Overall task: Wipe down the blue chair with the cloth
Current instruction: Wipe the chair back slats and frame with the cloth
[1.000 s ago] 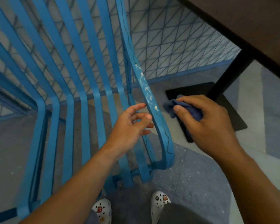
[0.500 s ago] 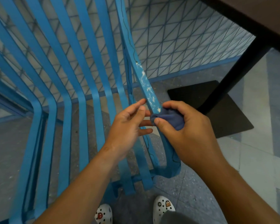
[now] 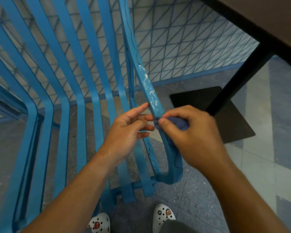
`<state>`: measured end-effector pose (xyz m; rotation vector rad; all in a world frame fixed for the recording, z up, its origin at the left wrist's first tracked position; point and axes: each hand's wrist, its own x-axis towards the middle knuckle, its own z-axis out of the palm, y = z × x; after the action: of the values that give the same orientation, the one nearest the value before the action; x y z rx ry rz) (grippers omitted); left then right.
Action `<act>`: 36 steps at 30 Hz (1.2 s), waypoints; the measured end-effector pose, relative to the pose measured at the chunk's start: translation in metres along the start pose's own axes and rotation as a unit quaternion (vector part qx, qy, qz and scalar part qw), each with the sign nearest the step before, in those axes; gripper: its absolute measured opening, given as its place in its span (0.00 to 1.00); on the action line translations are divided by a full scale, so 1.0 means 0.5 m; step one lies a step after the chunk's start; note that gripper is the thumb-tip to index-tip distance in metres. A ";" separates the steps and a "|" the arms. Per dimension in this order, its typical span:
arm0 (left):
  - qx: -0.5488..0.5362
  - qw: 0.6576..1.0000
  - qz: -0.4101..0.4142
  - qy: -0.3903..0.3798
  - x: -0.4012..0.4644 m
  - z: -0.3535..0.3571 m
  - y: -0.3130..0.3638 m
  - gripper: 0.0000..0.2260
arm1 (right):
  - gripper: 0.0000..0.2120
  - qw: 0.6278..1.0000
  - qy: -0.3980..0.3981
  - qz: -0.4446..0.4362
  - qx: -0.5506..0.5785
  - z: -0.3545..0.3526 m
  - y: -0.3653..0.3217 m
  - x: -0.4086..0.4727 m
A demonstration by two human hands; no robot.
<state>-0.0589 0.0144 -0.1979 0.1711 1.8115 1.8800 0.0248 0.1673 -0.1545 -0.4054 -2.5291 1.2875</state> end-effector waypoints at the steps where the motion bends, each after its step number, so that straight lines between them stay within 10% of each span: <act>1: -0.001 1.000 -0.001 -0.002 0.000 -0.001 0.001 0.20 | 0.04 1.000 -0.001 -0.009 -0.023 0.011 0.004 0.003; 21: -0.017 1.000 0.000 0.010 0.001 0.004 0.007 0.18 | 0.04 0.989 0.142 0.044 0.004 -0.005 0.027 0.102; 27: -0.100 0.995 -0.030 -0.007 -0.001 0.005 0.008 0.18 | 0.02 1.000 0.003 0.005 -0.021 0.016 -0.010 0.050; 36: -0.118 0.991 -0.057 -0.025 -0.009 0.006 0.011 0.24 | 0.05 0.995 0.090 0.022 -0.034 -0.009 0.008 0.082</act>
<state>-0.0554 0.0154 -0.1912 0.0287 1.5194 1.9706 -0.0108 0.1878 -0.1504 -0.5682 -2.4292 1.1283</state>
